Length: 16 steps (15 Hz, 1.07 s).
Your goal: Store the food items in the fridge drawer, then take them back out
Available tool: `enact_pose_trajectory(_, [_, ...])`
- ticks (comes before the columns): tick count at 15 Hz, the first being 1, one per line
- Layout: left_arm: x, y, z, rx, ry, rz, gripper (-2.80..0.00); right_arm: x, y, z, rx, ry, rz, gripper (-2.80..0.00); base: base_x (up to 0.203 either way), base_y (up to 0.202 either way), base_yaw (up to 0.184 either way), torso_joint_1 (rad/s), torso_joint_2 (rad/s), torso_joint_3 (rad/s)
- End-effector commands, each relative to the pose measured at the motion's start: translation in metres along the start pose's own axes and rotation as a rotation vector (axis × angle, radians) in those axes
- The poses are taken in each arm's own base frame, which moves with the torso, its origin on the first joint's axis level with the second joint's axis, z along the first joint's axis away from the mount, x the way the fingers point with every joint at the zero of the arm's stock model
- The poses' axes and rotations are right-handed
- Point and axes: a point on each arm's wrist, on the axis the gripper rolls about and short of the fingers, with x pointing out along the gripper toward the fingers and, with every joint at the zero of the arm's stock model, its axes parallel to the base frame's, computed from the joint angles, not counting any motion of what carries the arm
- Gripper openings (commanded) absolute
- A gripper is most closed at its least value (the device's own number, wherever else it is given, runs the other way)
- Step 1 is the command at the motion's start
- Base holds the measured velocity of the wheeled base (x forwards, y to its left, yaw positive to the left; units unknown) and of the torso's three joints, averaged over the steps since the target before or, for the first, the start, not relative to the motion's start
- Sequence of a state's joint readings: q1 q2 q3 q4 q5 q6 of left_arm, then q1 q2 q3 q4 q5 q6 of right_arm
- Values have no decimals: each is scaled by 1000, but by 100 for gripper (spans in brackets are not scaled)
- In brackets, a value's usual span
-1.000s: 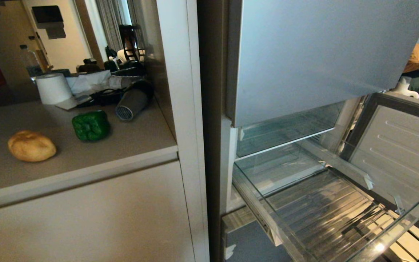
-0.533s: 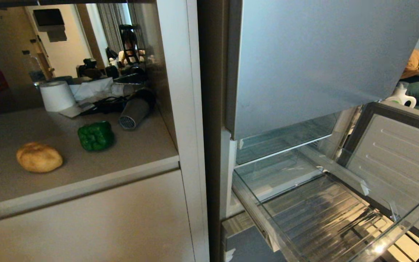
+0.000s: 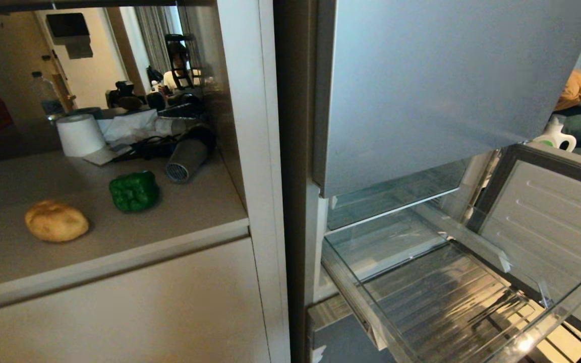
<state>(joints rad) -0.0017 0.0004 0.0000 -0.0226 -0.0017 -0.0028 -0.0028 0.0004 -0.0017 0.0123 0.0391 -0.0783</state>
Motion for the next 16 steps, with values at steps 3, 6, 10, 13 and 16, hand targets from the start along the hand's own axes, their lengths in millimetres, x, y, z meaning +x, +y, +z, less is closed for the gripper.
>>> enact_pose_trajectory(3, [1, 0, -3, 0, 10, 0, -280, 0, 0, 0, 2, 1, -1, -280, 0, 0, 0, 0, 0, 0])
enact_pose_trajectory(6, [1, 0, -3, 0, 10, 0, -280, 0, 0, 0, 18, 0, -8, -280, 0, 0, 0, 0, 0, 0])
enact_pose_trajectory(10, [1, 0, -3, 0, 10, 0, -280, 0, 0, 0, 31, 0, -16, -280, 0, 0, 0, 0, 0, 0])
enact_pose_trajectory(13, [1, 0, -3, 0, 10, 0, -280, 0, 0, 0, 29, -1, -15, -280, 0, 0, 0, 0, 0, 0])
enact_pose_trajectory(16, [1, 0, -3, 0, 10, 0, -280, 0, 0, 0, 29, -1, -15, -280, 0, 0, 0, 0, 0, 0])
